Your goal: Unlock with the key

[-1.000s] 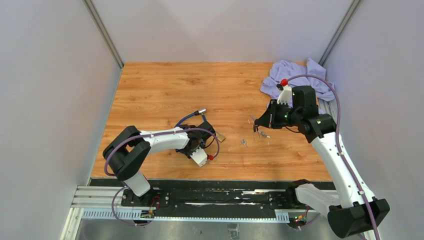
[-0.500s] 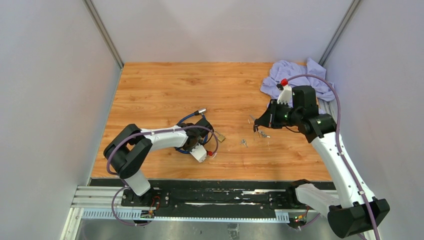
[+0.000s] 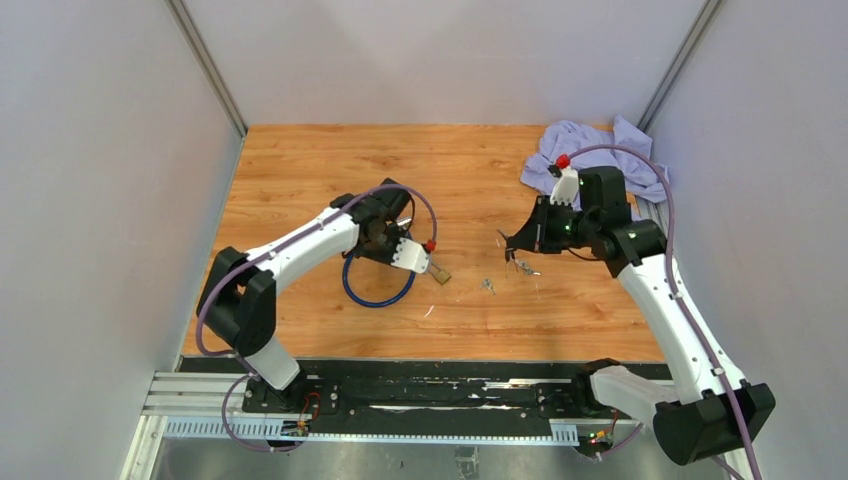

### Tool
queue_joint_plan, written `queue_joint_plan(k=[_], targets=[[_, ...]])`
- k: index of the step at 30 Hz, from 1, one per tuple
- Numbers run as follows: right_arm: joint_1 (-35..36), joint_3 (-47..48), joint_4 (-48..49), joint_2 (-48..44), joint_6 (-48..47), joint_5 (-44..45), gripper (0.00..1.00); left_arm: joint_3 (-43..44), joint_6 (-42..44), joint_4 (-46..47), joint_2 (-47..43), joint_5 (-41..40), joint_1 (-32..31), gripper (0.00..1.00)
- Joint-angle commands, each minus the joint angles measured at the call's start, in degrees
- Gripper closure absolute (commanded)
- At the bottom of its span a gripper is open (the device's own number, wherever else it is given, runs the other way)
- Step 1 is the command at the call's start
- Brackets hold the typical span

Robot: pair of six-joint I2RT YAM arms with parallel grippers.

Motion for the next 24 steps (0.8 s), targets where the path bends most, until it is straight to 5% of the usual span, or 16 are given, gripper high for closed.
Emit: queue_joint_plan(k=[1,4,17,20,24], targets=[[2.5,2.6,-0.1,1.8,-1.4,0.1,0.99,5.1,-9.2,-10.7,-4.4,15.0,3.1,1.0],[4.3,2.9,-0.1,3.1,-1.7,1.1,1.0,3.3,-11.1,-10.8,-4.7,16.9,3.2,1.0],[4.8,3.3,-0.5,1.1,-0.2,2.3,0.99,-1.1,-16.6,0.2,7.9,2.8,-3.4,0.95],[4.7,3.6,-0.7,0.9,-0.1,2.3,0.99,-1.6,-17.0,1.7,9.6,0.9,-5.2,0.81],[4.7,3.9,-0.8,0.6,0.1,2.3,0.99,-1.8,-16.3,1.7,9.9,0.0,-5.8,0.27]])
